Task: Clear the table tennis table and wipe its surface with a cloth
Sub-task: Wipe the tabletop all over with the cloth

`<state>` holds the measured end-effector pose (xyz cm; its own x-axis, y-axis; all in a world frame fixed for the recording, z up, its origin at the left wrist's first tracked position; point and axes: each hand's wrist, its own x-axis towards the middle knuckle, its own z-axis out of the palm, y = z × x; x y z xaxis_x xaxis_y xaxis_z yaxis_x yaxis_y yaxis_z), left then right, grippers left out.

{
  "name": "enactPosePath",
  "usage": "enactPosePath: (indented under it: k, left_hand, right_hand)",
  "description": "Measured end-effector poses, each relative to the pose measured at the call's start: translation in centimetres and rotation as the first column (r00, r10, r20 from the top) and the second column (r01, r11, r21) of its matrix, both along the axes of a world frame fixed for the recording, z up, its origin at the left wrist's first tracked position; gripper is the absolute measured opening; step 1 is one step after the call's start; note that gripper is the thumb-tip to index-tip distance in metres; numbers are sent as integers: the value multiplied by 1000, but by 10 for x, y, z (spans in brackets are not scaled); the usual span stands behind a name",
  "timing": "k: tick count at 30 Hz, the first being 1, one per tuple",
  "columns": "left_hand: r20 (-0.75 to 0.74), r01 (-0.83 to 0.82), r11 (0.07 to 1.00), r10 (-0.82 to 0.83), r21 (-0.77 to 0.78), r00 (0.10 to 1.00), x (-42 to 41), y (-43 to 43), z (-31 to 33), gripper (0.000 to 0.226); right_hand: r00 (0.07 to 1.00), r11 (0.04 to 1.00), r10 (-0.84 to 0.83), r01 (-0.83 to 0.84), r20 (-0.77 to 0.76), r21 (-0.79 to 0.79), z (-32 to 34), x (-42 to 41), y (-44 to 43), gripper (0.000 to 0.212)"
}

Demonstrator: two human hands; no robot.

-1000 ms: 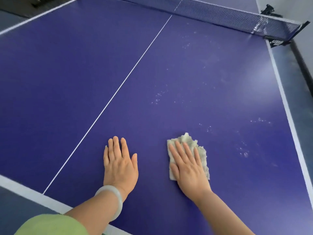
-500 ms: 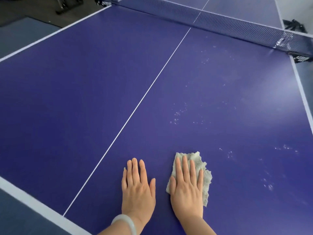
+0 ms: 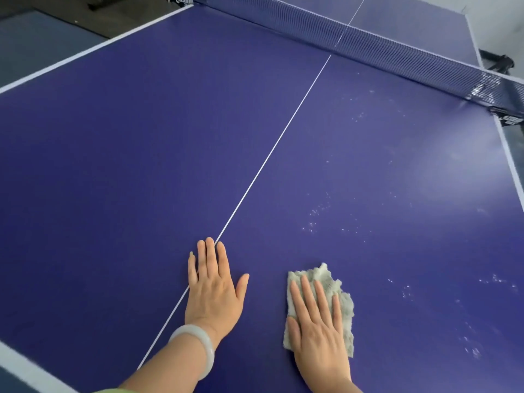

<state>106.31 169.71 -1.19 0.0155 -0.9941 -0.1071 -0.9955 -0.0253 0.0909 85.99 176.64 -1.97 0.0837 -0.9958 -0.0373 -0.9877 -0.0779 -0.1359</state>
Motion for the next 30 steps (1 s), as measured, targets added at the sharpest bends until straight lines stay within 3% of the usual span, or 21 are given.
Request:
enactPosePath:
  k: [3,6,8,10,12,16,18,24,27,30]
  left_hand:
    - [-14,10,1000,-10,-12,1000,1,0,-2,80]
    - [-12,5,1000,-6,-19,1000,1,0,-2,80]
    - [-16,0,1000,0,-6,1000,1,0,-2,80]
    - [-26,-1,1000,1,7,1000,1,0,-2,80]
    - [-43,-1,1000,1,13,999,2,-1,-2,79]
    - [-57,6,1000,-7,-9,998,3,-3,-6,79]
    - [-58,10,1000,-11,-17,998,4,-3,-7,80]
    - [-44,11,1000,-11,-7,999,2,-4,-5,79]
    - [-38,11,1000,-12,-6,999,2,-5,-5,80]
    - [-39,14,1000,-14,3,999,2,-4,-6,79]
  right_hand:
    - [992,990,129,-129,-1,57,1,9,-44,55]
    - [995,993,95,-94,-15,74,1,-5,-83,56]
    - [996,991,-87,89,-26,98,0,-24,-92,55]
    - [931,925,-365,362,3,117,-2,-32,-86,56]
    - [882,877,-471,466,23,119,-3,-17,-73,53]
    - [992,988,-127,125,21,86,0,35,-74,58]
    - [999,996,36,-36,-3,80,0,55,-106,57]
    - [993,988,112,-114,30,100,-3,64,-184,57]
    - [986,982,-165,165,-10,87,-6,12,-169,57]
    - [820,812,-572,564,11,148,2,-26,-138,57]
